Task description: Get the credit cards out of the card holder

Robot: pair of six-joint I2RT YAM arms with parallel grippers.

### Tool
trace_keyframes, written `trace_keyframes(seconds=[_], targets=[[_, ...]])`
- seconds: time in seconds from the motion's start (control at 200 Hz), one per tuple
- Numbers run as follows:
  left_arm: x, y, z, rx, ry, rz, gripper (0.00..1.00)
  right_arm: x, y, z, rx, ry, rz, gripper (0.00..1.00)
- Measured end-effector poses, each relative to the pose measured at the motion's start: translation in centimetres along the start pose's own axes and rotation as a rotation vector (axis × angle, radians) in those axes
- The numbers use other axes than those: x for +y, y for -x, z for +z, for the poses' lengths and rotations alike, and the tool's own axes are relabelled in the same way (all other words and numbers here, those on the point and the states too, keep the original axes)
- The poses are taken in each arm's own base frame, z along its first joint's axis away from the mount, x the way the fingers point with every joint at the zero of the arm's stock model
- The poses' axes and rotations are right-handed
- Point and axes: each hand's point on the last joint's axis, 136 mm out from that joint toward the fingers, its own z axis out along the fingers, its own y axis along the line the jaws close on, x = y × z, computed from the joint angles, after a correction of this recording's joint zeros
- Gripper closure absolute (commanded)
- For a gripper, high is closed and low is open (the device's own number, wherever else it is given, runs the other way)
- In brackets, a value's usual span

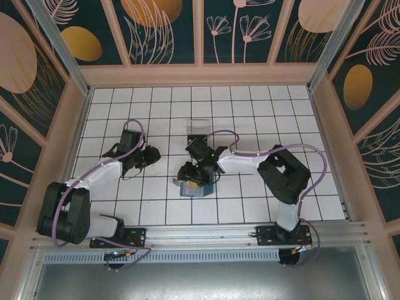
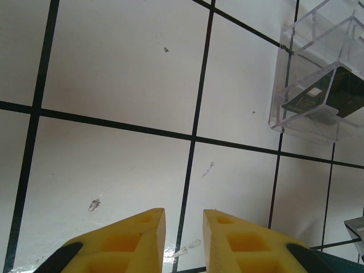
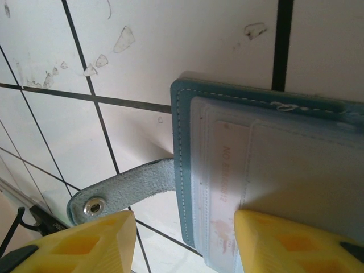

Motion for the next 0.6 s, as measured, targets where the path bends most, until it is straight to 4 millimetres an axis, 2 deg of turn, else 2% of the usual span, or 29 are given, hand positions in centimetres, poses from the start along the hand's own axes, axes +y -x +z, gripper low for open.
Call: trace_keyframes(seconds=[0.601], targets=[[0.0,-0.1,0.2,0.007,0.002,0.006,0.75,-2.2,-0.2,-0.8,-0.087,-0.348,-0.041,0.48]])
